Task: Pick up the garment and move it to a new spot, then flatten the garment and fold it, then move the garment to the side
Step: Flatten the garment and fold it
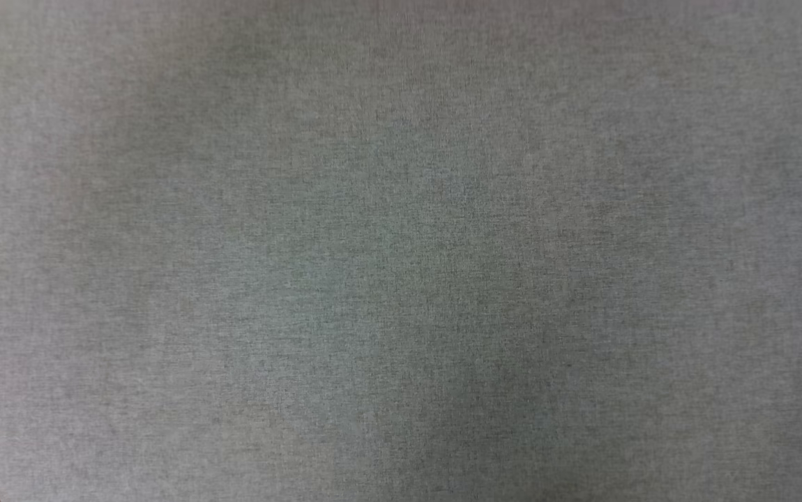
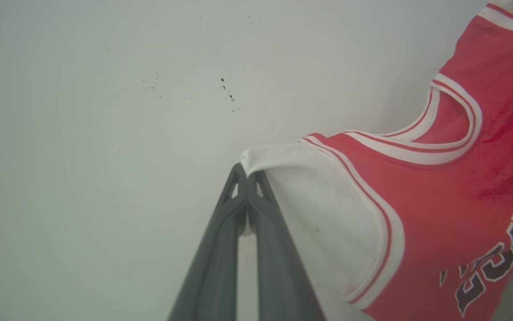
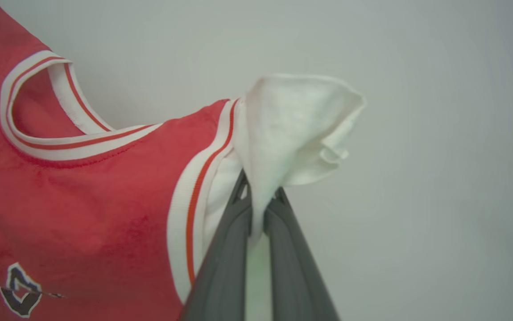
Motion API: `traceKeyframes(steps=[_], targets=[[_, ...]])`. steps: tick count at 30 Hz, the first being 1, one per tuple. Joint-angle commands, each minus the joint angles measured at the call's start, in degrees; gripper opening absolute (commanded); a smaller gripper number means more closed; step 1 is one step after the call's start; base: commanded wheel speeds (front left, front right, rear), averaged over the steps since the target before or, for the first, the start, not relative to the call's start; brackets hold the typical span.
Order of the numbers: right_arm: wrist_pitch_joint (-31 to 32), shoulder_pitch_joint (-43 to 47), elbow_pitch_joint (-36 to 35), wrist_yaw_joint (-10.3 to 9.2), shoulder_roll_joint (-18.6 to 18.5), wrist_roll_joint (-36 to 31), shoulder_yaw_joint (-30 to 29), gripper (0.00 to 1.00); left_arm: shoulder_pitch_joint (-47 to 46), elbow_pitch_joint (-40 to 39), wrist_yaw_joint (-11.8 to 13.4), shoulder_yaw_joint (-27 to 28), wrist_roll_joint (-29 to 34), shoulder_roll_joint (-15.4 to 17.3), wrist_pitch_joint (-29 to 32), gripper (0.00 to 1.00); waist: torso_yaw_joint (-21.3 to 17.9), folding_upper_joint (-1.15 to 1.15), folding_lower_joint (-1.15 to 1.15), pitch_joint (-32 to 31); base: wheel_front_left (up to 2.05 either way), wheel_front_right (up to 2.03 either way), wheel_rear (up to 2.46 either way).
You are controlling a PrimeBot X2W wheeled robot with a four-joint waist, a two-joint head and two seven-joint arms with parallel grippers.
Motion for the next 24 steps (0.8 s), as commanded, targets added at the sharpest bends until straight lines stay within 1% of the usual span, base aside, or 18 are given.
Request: traceKeyframes(steps=[1, 5, 9, 12, 18, 21, 22, 24], targets=[[-0.65, -0.97, 0.58, -0.05, 0.72, -0.50, 0.10, 0.00, -0.97, 0.33, 0.01, 0.33, 0.35, -0.36, -0.67, 0.00, -0.03, 0.00, -0.01, 1.15, 0.00, 0.00, 0.00], [-2.90, -2.67, 3.90, -0.05, 3.00, -1.83, 1.32, 0.00, -1.83, 3.20, -0.44, 0.39, 0.11, -0.65, -2.23, 0.00, 0.14, 0.00, -0.01, 3.06, 0.00, 0.00, 0.00], [-5.41, -0.28, 6.67, -0.05, 4.34, -1.34, 3.13, 0.00, 1.53, 5.09, -0.69, 0.03, -1.20, -1.38, -4.03, 0.00, 0.37, 0.00, -0.01, 4.16, 0.00, 0.00, 0.00], [-7.92, 2.67, 8.33, -0.05, 5.13, -0.48, 4.69, 0.00, 4.82, 5.82, -0.75, -0.39, -2.04, -1.34, -5.49, 0.00, 0.33, 0.00, -0.01, 4.30, 0.00, 0.00, 0.00], [-12.32, 10.60, 10.99, -0.05, 6.76, 2.58, 7.80, 0.00, 15.01, 5.75, -0.94, -1.93, -4.19, -1.20, -8.80, 0.00, 0.19, 0.00, -0.01, 2.90, 0.00, 0.00, 0.00], [-14.62, 15.07, 11.68, -0.05, 7.38, 4.34, 9.09, 0.00, 19.13, 5.24, -0.89, -2.14, -5.35, -0.95, -10.20, 0.00, 0.16, 0.00, -0.01, 1.52, 0.00, 0.00, 0.00], [-15.28, 16.74, 11.71, -0.05, 7.53, 5.12, 9.34, 0.00, 19.52, 4.88, -0.85, -2.49, -4.71, -0.61, -10.84, 0.00, 0.14, 0.00, -0.01, 1.06, 0.00, 0.00, 0.00], [-16.50, 20.19, 11.40, -0.05, 7.21, 6.43, 10.42, 0.00, 22.85, 5.08, -1.09, -3.45, -5.17, -0.25, -11.78, 0.00, 0.31, 0.00, -0.01, 0.13, 0.00, 0.00, 0.00]])
